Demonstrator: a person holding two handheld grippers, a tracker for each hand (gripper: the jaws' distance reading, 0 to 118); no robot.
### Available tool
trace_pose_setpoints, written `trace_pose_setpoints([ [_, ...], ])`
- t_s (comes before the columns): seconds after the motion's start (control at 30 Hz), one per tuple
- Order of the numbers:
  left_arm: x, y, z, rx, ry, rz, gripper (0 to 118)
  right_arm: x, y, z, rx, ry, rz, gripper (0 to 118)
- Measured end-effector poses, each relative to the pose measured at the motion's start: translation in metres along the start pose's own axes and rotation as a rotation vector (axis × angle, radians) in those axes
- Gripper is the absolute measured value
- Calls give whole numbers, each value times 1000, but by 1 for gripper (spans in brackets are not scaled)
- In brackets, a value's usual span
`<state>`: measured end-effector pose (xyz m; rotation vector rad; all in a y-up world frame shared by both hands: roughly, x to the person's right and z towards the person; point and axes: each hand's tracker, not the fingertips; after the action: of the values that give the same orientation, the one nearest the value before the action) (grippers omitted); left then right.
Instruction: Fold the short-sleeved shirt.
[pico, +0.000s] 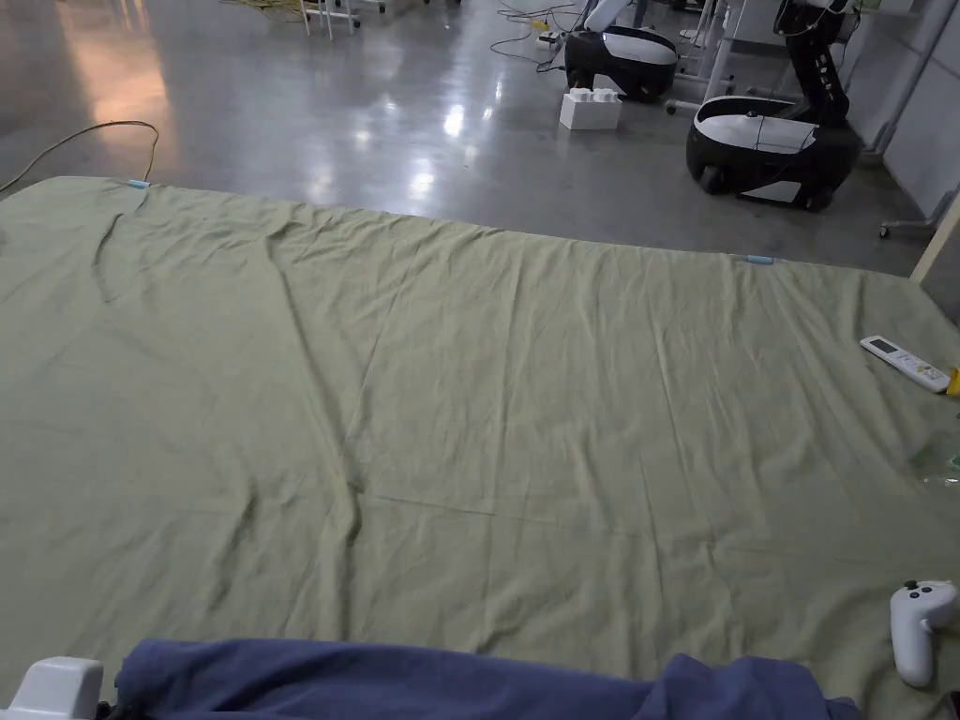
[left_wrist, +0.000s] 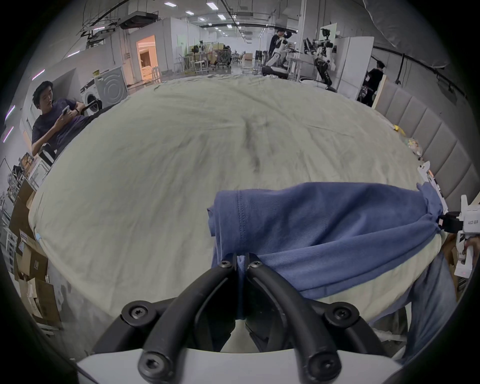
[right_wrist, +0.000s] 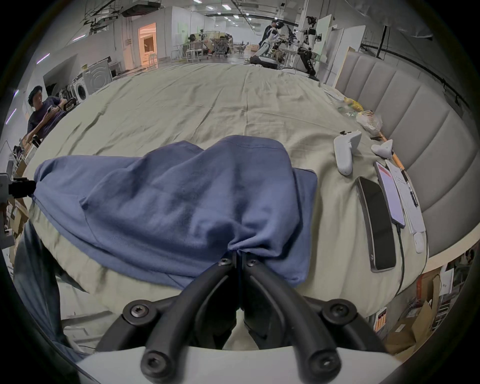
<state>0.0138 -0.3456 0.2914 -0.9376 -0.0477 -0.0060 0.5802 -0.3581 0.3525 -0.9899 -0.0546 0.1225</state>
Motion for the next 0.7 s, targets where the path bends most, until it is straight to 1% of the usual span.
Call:
trace_pose_setpoints([
  [0.03, 1, 0, -2, -1, 4, 2, 6, -1, 0, -2, 6, -3, -3, 4],
  [0.1, 3, 1, 1, 7, 9, 11, 9, -4, 2, -2, 6, -13, 4, 11],
  [0.13, 3, 4, 2, 8, 11, 14, 14, -5, 4, 1, 7, -22, 8, 19],
  [0.17, 4, 7, 5, 10, 12, 15, 16, -7, 7, 5, 10, -39, 16, 28],
  [0.23, 7, 13, 11, 34, 22, 5, 21, -11, 16, 16, 34, -83, 18, 40],
  [0.27, 9, 19, 15, 55, 30, -7, 36, -12, 21, 24, 83, -105, 10, 66],
  [0.3, 11, 26, 19, 88, 38, -15, 46, -14, 28, 32, 135, -116, 4, 79],
  [0.33, 12, 30, 21, 122, 38, -20, 55, -17, 35, 39, 186, -117, 1, 83],
  [0.37, 14, 39, 26, 155, 32, -20, 58, -21, 45, 47, 236, -117, -6, 83],
  [0.53, 36, 86, 45, 330, 20, -15, 58, -41, 89, 70, 477, -84, -66, 83],
  [0.7, 70, 122, 70, 565, 111, -35, 57, -68, 130, 87, 697, -86, -129, 83],
])
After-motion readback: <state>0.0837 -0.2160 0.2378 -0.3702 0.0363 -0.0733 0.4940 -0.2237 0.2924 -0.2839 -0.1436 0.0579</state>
